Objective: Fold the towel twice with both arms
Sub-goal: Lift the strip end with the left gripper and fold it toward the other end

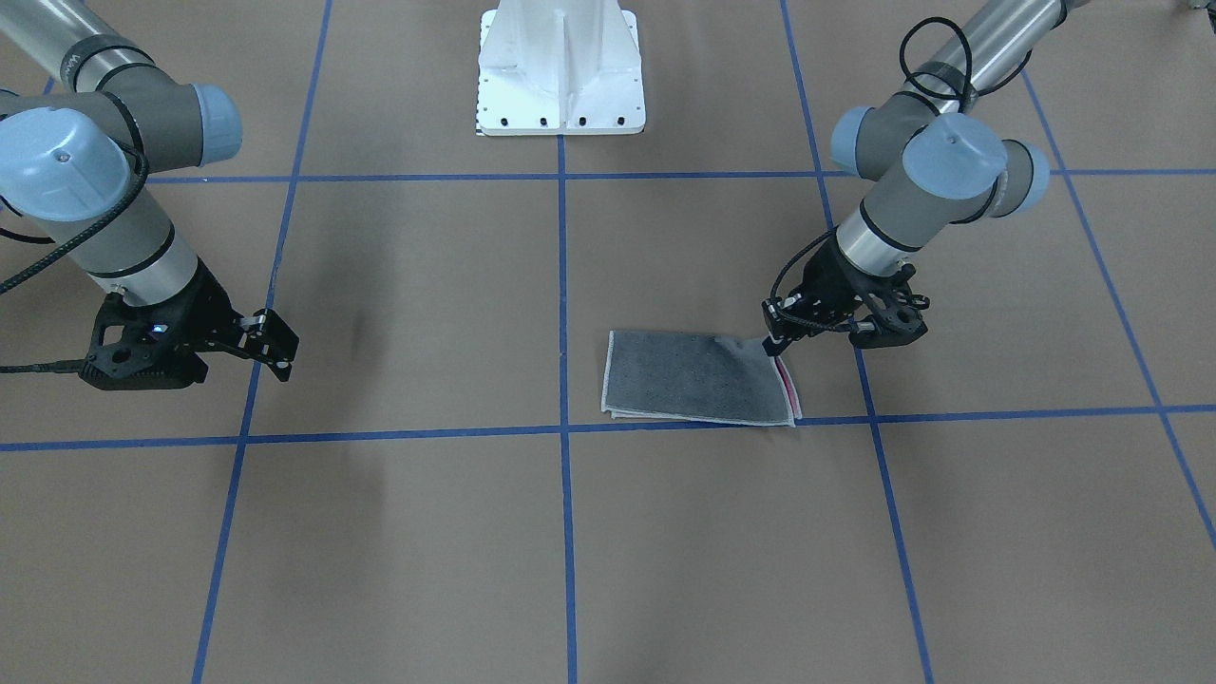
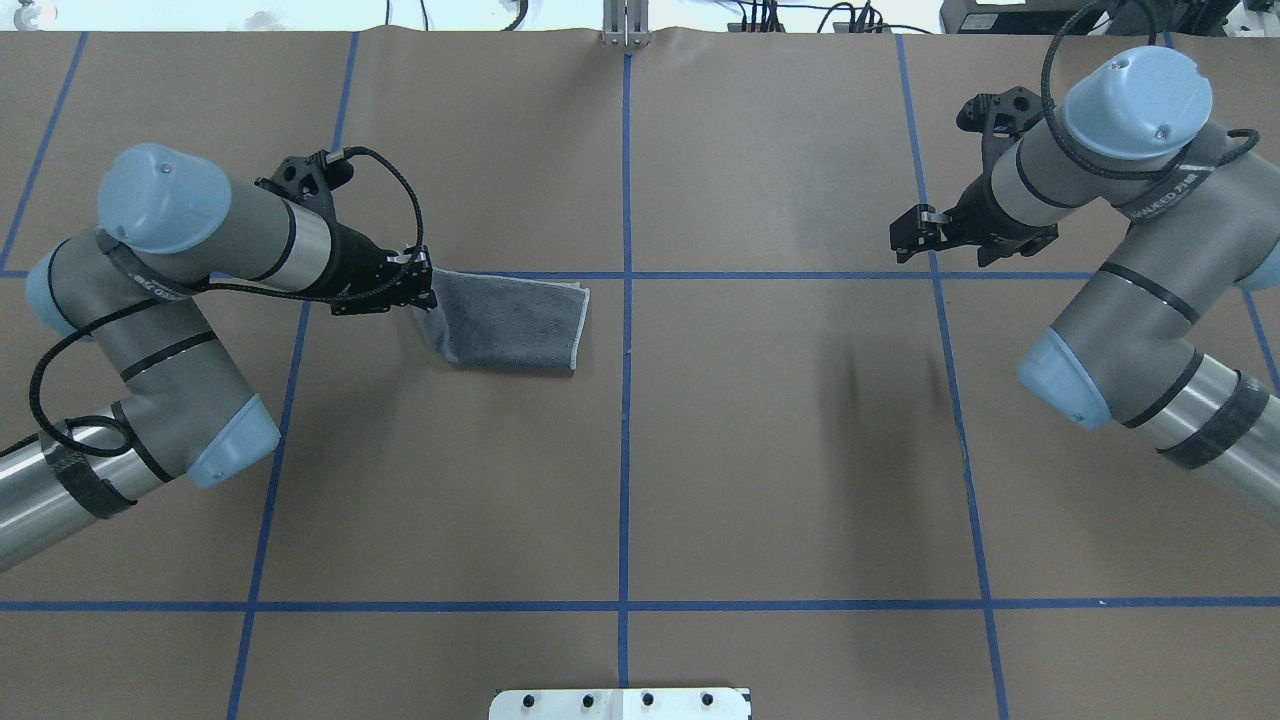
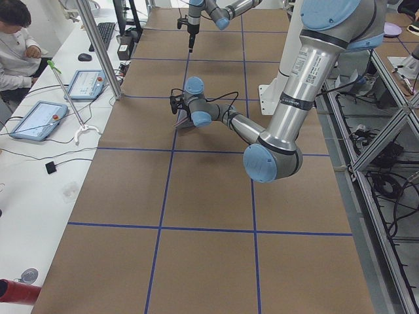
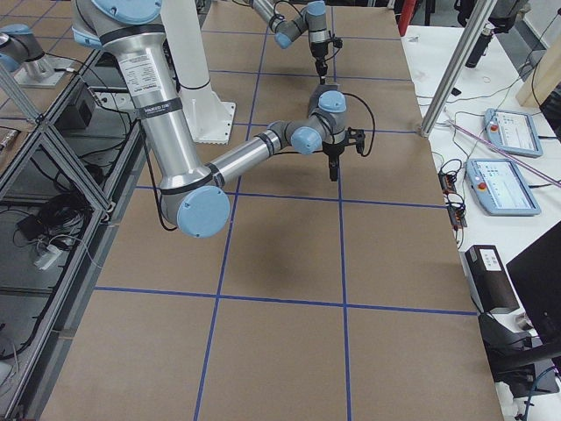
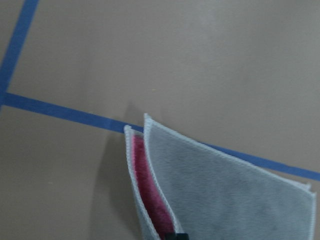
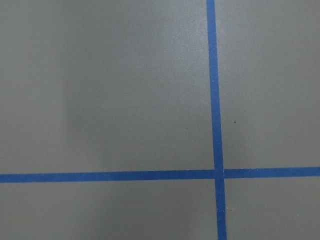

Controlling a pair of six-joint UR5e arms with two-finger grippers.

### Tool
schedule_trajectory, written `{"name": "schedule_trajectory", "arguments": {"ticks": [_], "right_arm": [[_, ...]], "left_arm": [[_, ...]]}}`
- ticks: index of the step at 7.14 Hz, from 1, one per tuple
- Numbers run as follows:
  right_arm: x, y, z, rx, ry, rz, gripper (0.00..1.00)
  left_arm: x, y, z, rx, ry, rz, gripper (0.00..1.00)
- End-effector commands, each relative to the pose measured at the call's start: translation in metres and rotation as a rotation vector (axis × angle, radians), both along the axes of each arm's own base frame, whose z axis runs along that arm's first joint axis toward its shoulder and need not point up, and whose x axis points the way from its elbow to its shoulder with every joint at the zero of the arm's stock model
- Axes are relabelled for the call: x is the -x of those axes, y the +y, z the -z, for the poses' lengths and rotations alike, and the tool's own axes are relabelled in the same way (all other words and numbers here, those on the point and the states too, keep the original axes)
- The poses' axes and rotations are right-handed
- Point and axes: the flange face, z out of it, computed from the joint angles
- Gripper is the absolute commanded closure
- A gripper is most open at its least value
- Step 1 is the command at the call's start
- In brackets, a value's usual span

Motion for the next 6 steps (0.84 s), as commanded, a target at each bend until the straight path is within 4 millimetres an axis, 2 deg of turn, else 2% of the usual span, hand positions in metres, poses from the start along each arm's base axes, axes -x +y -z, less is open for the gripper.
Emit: {"name": "schedule_trajectory", "arguments": {"ticks": [1, 4, 6], "right_arm": [[0.000, 0.000, 0.000, 0.003, -0.001, -0.004, 0.00], [0.000, 0.000, 0.000, 0.007, -0.002, -0.007, 0.00], [0.000, 0.000, 0.000, 0.007, -0.002, -0.007, 0.00]], "left_arm": [[-0.027, 0.013, 0.024, -0.021, 0.020, -0.012, 1.00], [-0.067, 0.031, 0.069, -0.021, 0.050, -0.027, 1.00], [-0.080, 0.032, 0.093, -0.002, 0.041, -0.027, 1.00]]}}
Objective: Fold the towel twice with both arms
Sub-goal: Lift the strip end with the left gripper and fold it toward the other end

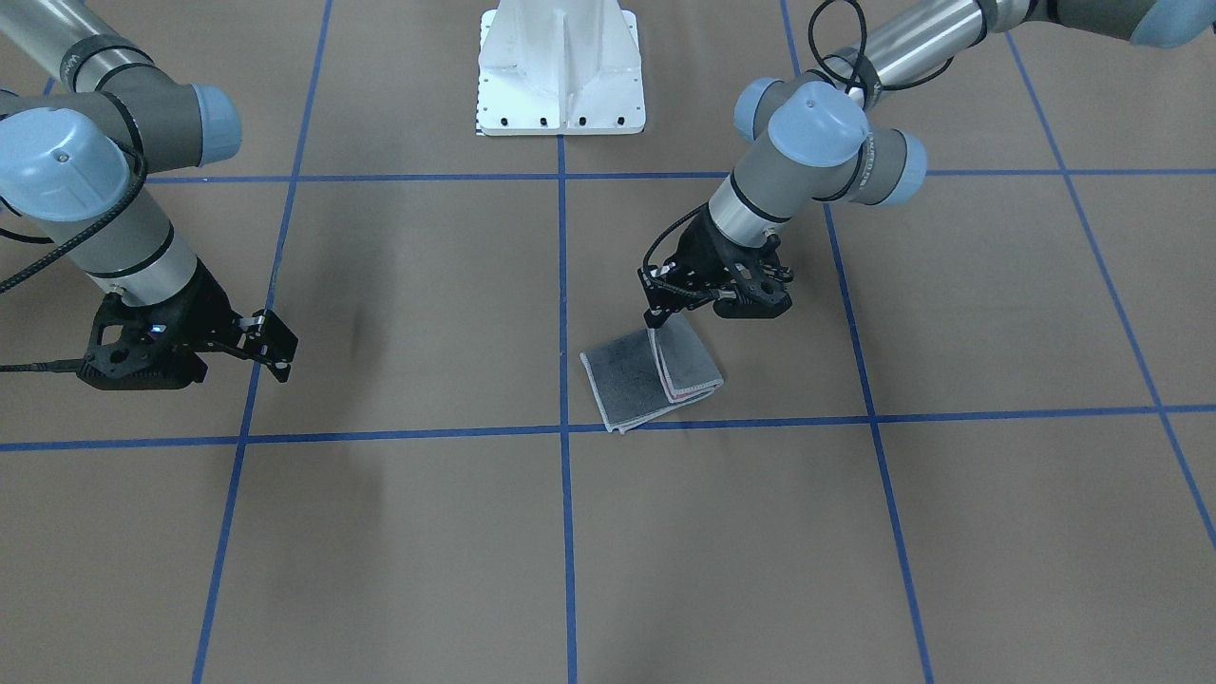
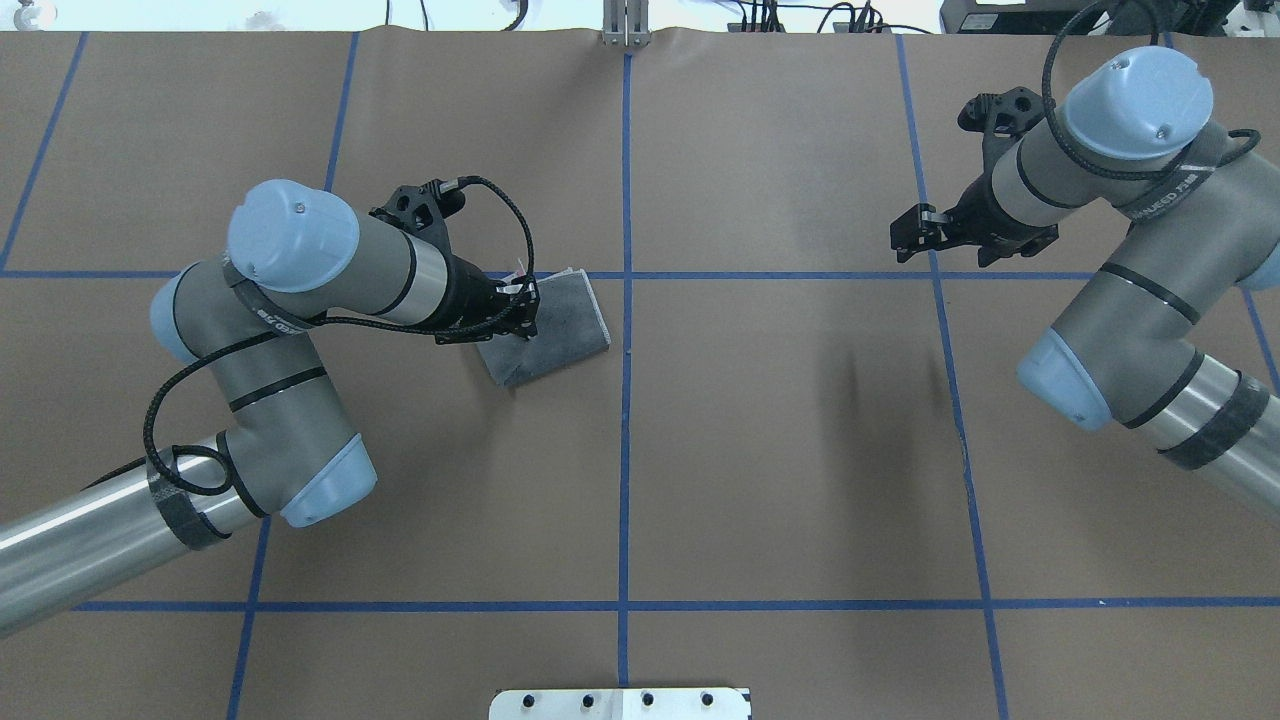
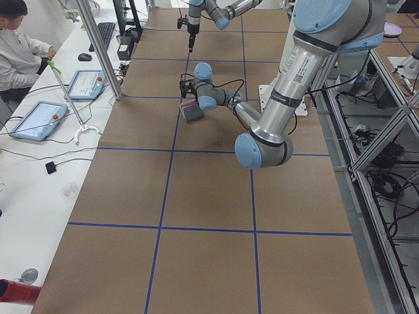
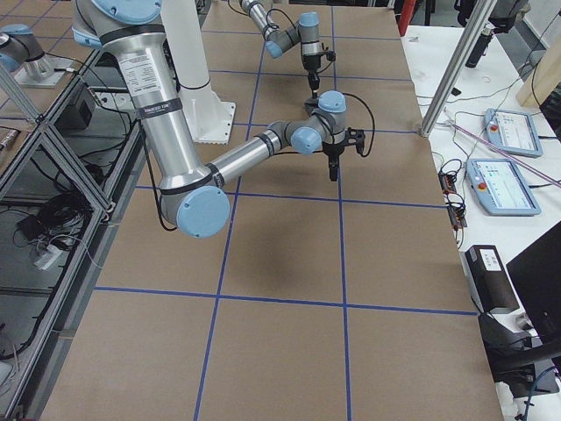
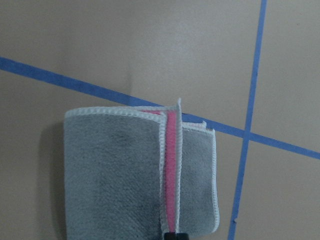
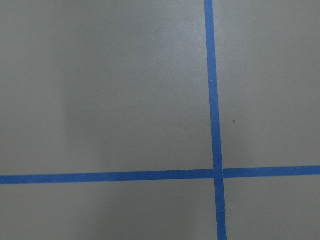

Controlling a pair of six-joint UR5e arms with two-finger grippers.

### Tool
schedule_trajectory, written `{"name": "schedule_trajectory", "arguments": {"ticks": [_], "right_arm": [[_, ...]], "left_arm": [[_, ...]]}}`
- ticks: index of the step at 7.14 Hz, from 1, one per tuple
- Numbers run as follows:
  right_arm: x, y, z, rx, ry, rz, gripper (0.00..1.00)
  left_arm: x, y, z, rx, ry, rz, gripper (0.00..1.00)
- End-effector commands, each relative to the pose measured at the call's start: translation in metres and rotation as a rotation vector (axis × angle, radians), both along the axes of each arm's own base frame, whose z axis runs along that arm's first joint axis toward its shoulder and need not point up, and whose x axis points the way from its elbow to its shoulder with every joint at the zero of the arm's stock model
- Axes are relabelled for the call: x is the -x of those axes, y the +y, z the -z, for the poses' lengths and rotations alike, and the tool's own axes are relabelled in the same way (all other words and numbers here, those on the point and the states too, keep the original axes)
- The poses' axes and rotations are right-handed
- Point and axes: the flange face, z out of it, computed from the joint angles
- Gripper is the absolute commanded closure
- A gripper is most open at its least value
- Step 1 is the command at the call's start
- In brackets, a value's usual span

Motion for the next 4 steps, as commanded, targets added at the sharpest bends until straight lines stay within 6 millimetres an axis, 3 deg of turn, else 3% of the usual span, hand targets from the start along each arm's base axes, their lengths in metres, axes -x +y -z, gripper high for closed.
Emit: {"name": "schedule_trajectory", "arguments": {"ticks": [1, 4], "right_arm": [[0.000, 0.000, 0.000, 0.000, 0.000, 0.000, 0.00], [0.000, 0.000, -0.001, 0.001, 0.001, 0.000, 0.00]], "left_arm": [[-0.012, -0.002, 0.025, 0.014, -0.003, 0.001, 1.00], [-0.020, -0.015, 0.033, 0.050, -0.005, 0.021, 1.00]]}}
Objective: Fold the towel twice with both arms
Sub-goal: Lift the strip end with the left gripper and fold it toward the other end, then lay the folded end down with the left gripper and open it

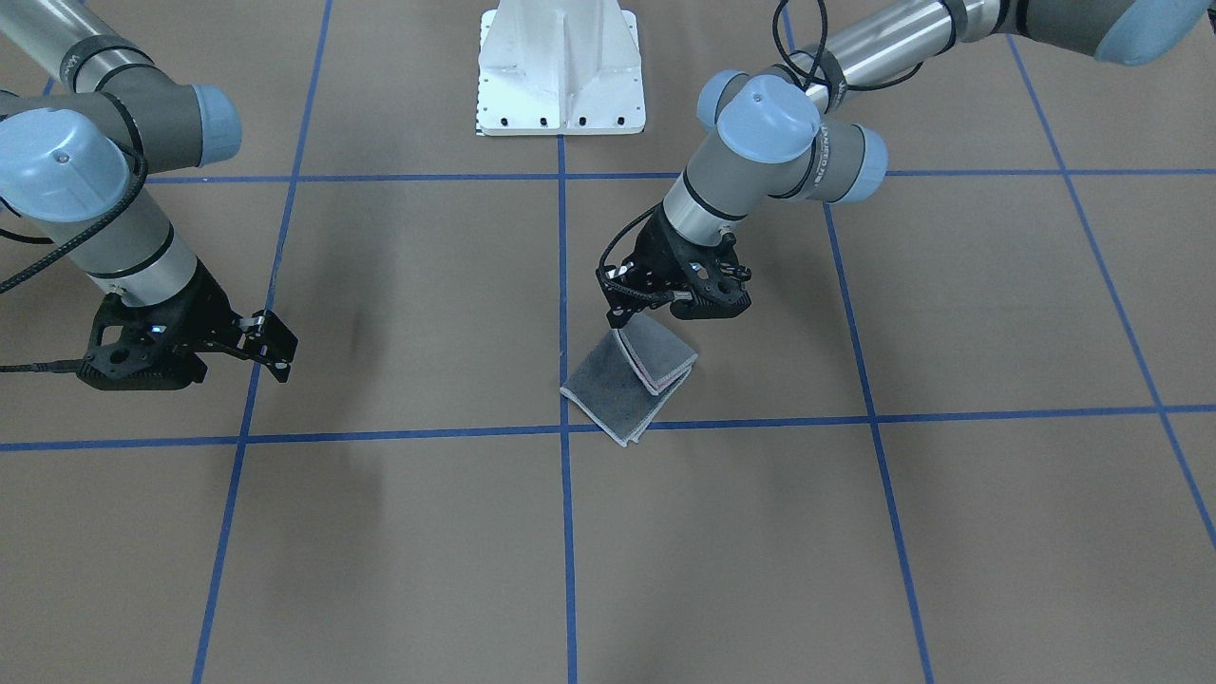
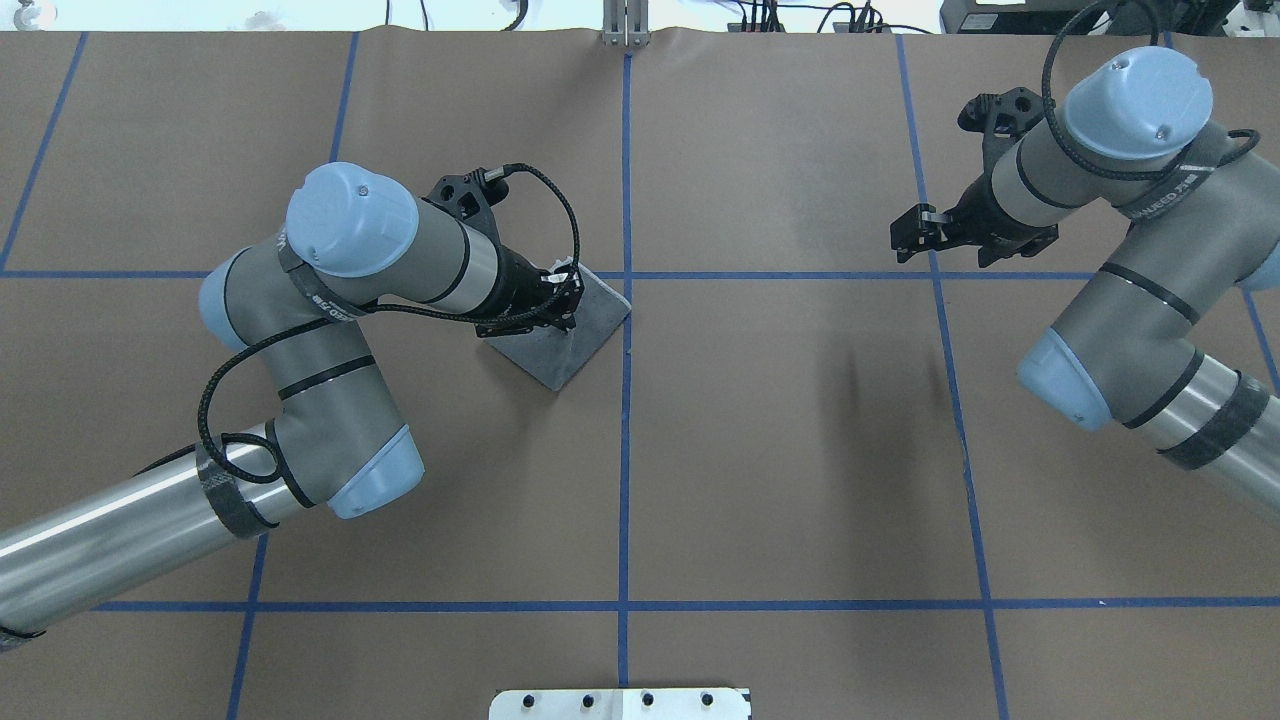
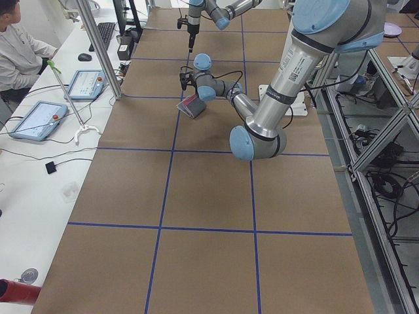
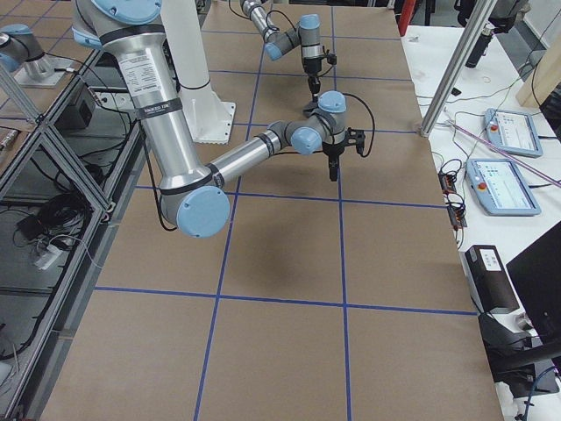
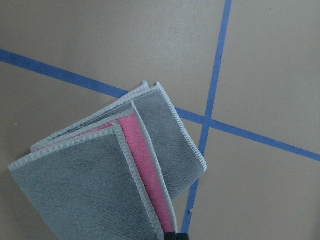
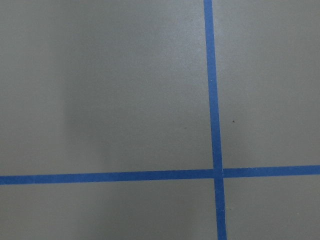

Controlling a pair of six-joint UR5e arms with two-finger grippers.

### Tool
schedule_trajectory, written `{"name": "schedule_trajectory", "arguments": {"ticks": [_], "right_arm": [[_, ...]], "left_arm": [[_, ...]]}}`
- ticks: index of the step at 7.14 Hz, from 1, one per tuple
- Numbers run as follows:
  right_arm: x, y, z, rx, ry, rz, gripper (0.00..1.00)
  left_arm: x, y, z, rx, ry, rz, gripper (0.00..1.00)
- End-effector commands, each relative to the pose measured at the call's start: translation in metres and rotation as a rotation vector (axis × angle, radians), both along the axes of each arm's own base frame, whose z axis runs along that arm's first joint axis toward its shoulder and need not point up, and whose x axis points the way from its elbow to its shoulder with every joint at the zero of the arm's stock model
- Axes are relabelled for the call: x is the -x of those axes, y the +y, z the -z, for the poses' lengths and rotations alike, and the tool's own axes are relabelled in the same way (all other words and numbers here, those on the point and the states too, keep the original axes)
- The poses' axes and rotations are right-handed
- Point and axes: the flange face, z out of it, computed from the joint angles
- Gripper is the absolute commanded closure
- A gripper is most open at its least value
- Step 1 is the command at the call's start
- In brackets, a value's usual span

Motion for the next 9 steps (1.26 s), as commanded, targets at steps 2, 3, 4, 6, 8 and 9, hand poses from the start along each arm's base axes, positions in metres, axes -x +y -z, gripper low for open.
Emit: {"name": "schedule_trajectory", "arguments": {"ticks": [2, 3, 4, 6, 8, 9], "right_arm": [[0.000, -0.001, -0.002, 0.001, 0.003, 0.000, 0.00], [0.000, -0.001, -0.002, 0.000, 0.003, 0.001, 0.00], [0.001, 0.000, -0.002, 0.000, 0.003, 0.003, 0.00], [0.000, -0.001, -0.002, 0.000, 0.003, 0.001, 0.00], [0.001, 0.000, -0.002, 0.000, 0.003, 0.003, 0.00], [0.000, -0.001, -0.002, 0.000, 0.003, 0.001, 0.00]], "left_arm": [[-0.011, -0.019, 0.021, 0.038, -0.067, 0.043, 1.00], [-0.024, -0.029, 0.028, 0.045, -0.077, 0.044, 1.00], [-0.035, -0.037, 0.030, 0.051, -0.089, 0.044, 1.00], [-0.047, -0.045, 0.035, 0.060, -0.100, 0.044, 1.00], [-0.051, -0.049, 0.031, 0.062, -0.112, 0.055, 1.00], [-0.053, -0.052, 0.029, 0.055, -0.123, 0.080, 1.00]]}}
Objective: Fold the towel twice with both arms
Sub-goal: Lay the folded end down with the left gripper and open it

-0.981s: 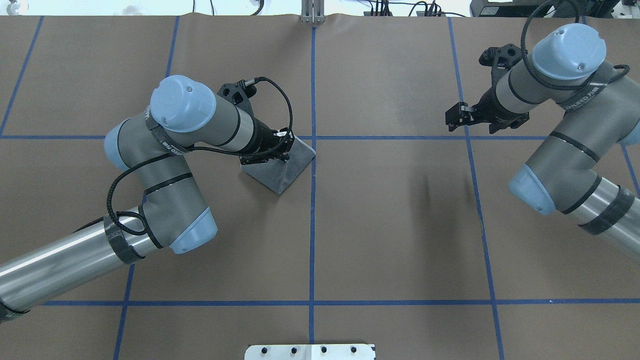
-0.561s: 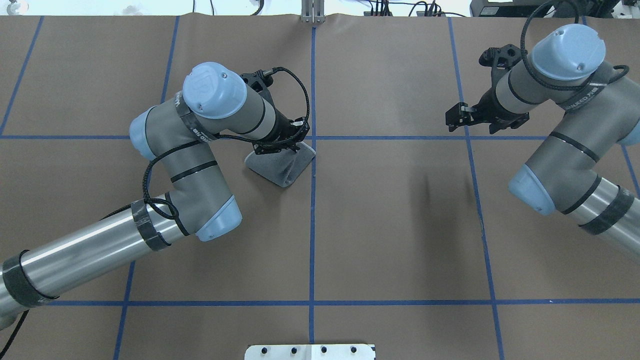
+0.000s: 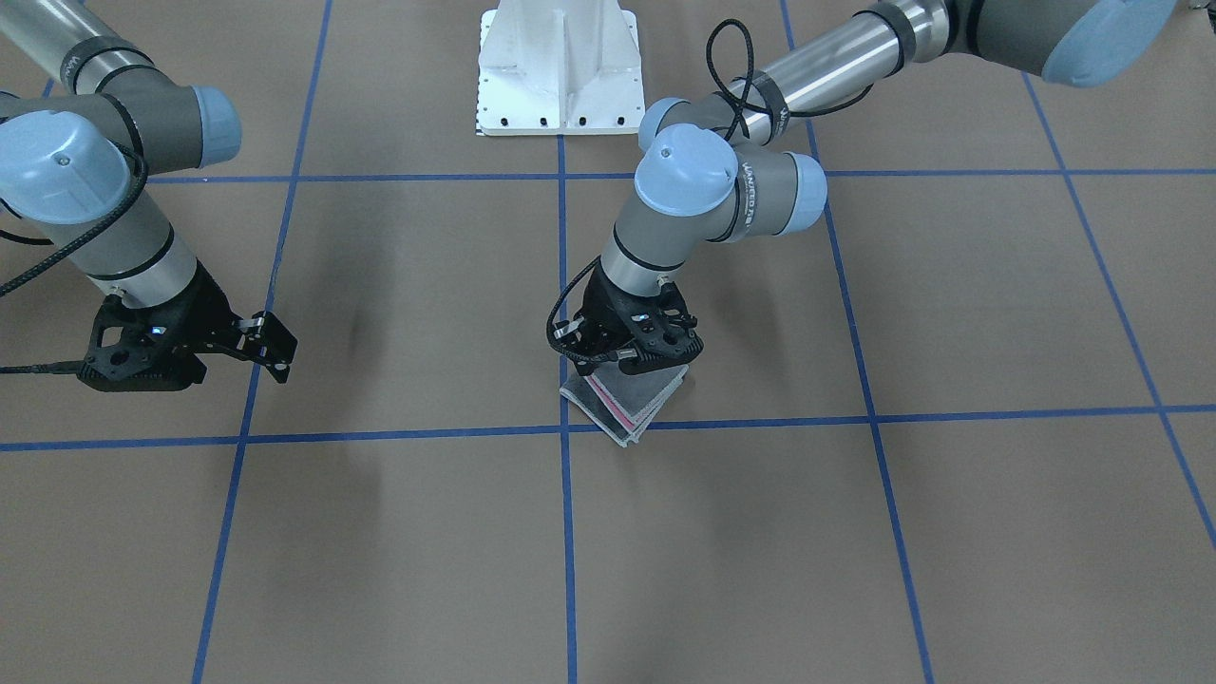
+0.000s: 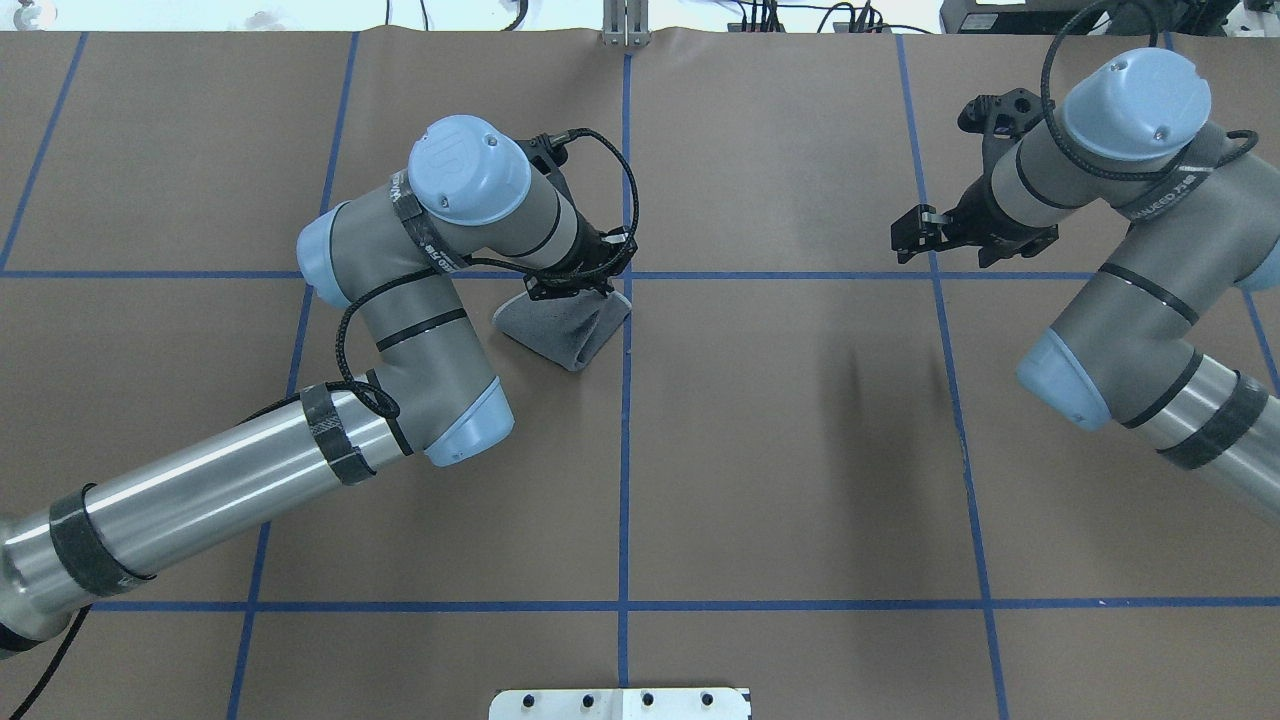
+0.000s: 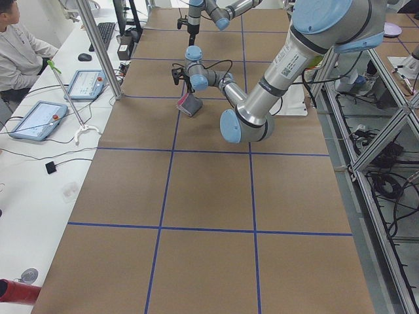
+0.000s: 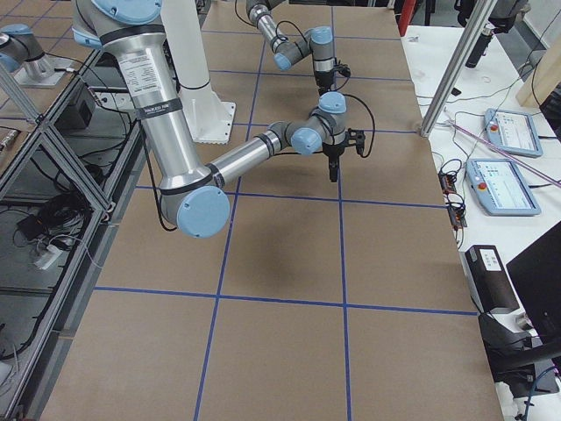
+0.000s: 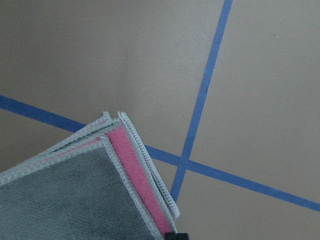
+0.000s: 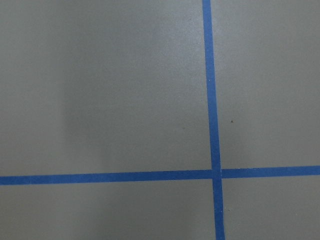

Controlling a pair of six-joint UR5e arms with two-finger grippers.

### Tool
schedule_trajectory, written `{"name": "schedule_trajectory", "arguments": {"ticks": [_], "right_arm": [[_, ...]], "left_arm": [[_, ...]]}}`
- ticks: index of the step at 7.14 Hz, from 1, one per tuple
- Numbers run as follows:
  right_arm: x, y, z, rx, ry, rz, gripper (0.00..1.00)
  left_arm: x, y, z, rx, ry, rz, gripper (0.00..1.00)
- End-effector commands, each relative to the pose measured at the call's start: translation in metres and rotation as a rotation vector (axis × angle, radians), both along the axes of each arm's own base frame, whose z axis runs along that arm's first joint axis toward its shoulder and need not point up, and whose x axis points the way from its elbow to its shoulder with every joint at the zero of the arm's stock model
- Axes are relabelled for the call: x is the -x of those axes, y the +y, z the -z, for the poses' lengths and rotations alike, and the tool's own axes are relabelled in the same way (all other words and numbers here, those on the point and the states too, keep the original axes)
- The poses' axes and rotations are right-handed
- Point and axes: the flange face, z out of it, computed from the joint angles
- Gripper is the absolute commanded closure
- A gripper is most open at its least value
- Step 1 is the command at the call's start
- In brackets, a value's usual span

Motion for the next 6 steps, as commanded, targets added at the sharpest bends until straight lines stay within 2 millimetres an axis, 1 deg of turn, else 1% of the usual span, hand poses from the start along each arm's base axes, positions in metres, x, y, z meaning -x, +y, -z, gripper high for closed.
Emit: {"name": "schedule_trajectory", "arguments": {"ticks": [1, 2, 3, 4, 5, 6], "right_arm": [[0.000, 0.000, 0.001, -0.001, -0.001, -0.001, 0.00], [0.001, 0.000, 0.001, -0.001, -0.001, 0.001, 0.00], [0.001, 0.000, 0.001, -0.002, -0.001, 0.002, 0.00], [0.000, 0.000, 0.001, -0.002, -0.001, 0.001, 0.00], [0.000, 0.000, 0.002, -0.004, -0.002, 0.003, 0.00], [-0.001, -0.001, 0.001, -0.005, 0.000, 0.004, 0.00]], "left_arm": [[-0.003, -0.004, -0.001, -0.008, -0.009, 0.022, 0.70], [-0.003, -0.004, 0.003, -0.013, -0.004, 0.022, 0.15], [-0.005, -0.002, 0.005, -0.011, 0.000, 0.021, 0.00], [-0.005, -0.002, 0.012, -0.015, 0.008, 0.022, 0.00], [-0.005, -0.002, 0.015, -0.013, 0.004, 0.018, 0.00], [-0.003, -0.003, 0.011, -0.017, -0.002, 0.012, 0.00]]}}
